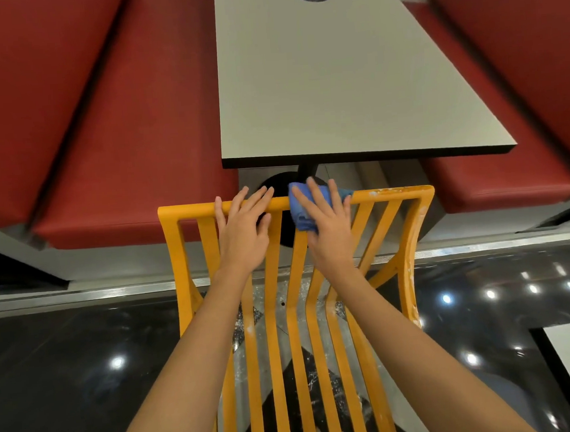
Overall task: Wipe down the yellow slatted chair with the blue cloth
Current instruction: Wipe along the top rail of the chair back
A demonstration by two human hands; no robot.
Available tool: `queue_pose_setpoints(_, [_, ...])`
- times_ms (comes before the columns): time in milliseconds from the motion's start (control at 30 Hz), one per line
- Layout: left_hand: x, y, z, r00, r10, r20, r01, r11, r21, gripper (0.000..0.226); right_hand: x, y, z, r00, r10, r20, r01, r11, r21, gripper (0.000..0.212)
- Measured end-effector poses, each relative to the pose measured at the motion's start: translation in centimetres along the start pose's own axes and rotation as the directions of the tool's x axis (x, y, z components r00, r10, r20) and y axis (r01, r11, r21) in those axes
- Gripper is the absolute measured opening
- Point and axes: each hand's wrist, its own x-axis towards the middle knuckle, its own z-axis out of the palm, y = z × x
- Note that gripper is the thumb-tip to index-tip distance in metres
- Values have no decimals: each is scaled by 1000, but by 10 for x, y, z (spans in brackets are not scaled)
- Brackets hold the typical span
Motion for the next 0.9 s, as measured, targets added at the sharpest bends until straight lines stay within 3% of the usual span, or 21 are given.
queue_pose_setpoints(133, [-1, -5, -2, 999, 37, 8, -37, 999, 17, 51, -21, 26, -8, 972, -226, 69, 233, 964, -129, 58])
queue_pose_setpoints(200, [-2, -5, -3, 999, 44, 18, -44, 999, 9, 52, -18, 38, -13, 986, -168, 1, 166, 973, -160, 65])
queue_pose_setpoints(267, [-1, -5, -2, 999, 33, 11, -33, 999, 2, 52, -5, 32, -12, 997, 4, -77, -13, 994, -113, 73])
queue_pose_setpoints(333, [-1, -3, 0, 1000, 26, -5, -26, 1000, -1, 53, 5, 12, -7, 993, 91, -79, -97, 993, -71, 76])
queue_pose_setpoints(500, [-2, -5, 0, 999, 40, -12, -40, 999, 4, 55, -5, 10, -10, 991, -133, -30, 130, 987, -94, 65])
queue_pose_setpoints(633, [0, -6, 0, 1000, 24, 1, -24, 999, -31, 58, 7, 27, -21, 983, 132, -132, -138, 989, -42, 67])
queue_pose_setpoints(700, [1, -5, 1, 1000, 8, -8, -8, 999, -49, 58, 17, 15, -19, 974, 199, -105, -201, 980, -2, 64])
queue_pose_setpoints(800, [1, -5, 3, 1000, 6, -30, -7, 999, -46, 60, 12, -5, -10, 998, 54, -27, -53, 998, 28, 66])
queue_pose_setpoints(900, [1, -7, 3, 999, 20, -31, -21, 999, -46, 61, -9, 8, -8, 995, -76, -64, 72, 996, -51, 66])
